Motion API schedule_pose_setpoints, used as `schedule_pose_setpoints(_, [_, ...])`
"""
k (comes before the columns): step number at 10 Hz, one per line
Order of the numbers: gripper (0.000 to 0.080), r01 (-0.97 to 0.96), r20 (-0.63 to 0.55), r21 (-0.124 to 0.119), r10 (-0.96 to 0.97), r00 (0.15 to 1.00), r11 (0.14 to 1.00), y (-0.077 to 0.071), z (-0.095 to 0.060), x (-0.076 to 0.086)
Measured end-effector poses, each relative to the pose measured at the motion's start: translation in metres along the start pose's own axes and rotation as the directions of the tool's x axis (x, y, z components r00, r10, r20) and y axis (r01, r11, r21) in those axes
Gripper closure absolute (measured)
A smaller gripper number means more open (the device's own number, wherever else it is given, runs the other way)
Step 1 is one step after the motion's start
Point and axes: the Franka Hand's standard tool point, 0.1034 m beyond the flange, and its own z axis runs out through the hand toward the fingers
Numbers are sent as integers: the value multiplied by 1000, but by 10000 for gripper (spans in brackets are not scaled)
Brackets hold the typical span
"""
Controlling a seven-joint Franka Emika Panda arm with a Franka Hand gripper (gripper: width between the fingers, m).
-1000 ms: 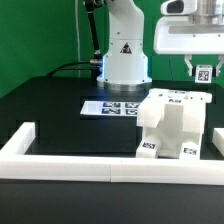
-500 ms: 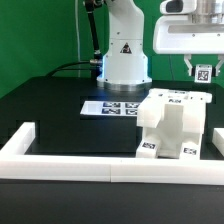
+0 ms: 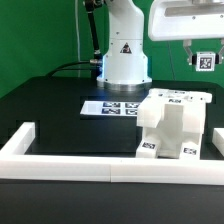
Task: Assemble chair
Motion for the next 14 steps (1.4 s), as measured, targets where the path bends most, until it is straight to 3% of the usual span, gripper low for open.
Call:
schedule_pose_setpoints(1, [520, 38, -13, -4, -38, 999, 999, 2, 1, 16])
schedule_pose_setpoints(6, [520, 42, -8, -8, -42, 999, 999, 4, 4, 16])
schedule_pose_setpoints(10, [520, 98, -29, -21, -98, 995, 995, 19, 1, 66])
schedule_pose_setpoints(11, [520, 88, -32, -25, -89, 996, 996, 16, 9, 66])
schedule_pose_setpoints(14, [520, 90, -30, -26, -91, 995, 996, 16, 9, 65])
